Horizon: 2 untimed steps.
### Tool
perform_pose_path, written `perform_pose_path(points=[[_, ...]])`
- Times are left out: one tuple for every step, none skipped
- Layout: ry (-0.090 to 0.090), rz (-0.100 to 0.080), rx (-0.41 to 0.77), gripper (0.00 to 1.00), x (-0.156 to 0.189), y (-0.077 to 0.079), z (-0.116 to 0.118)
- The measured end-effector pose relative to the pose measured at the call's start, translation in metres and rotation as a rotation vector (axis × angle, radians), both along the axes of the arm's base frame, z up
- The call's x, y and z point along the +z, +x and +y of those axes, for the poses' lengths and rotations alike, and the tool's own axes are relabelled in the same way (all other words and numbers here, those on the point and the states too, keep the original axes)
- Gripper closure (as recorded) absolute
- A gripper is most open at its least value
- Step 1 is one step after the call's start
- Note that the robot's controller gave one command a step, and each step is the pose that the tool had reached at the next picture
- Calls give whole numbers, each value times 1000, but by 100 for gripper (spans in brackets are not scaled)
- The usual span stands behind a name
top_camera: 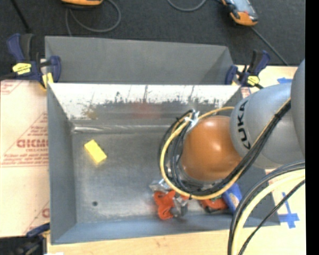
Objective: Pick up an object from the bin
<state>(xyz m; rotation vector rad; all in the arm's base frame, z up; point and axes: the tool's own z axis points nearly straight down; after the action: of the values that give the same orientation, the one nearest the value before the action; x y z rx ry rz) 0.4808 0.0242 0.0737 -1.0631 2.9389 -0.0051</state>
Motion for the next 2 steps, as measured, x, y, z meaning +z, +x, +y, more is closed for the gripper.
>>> perform_pose_path(points=[[0, 0, -1, 100, 0, 0, 0], [-3, 15, -17, 100, 18, 12, 16]])
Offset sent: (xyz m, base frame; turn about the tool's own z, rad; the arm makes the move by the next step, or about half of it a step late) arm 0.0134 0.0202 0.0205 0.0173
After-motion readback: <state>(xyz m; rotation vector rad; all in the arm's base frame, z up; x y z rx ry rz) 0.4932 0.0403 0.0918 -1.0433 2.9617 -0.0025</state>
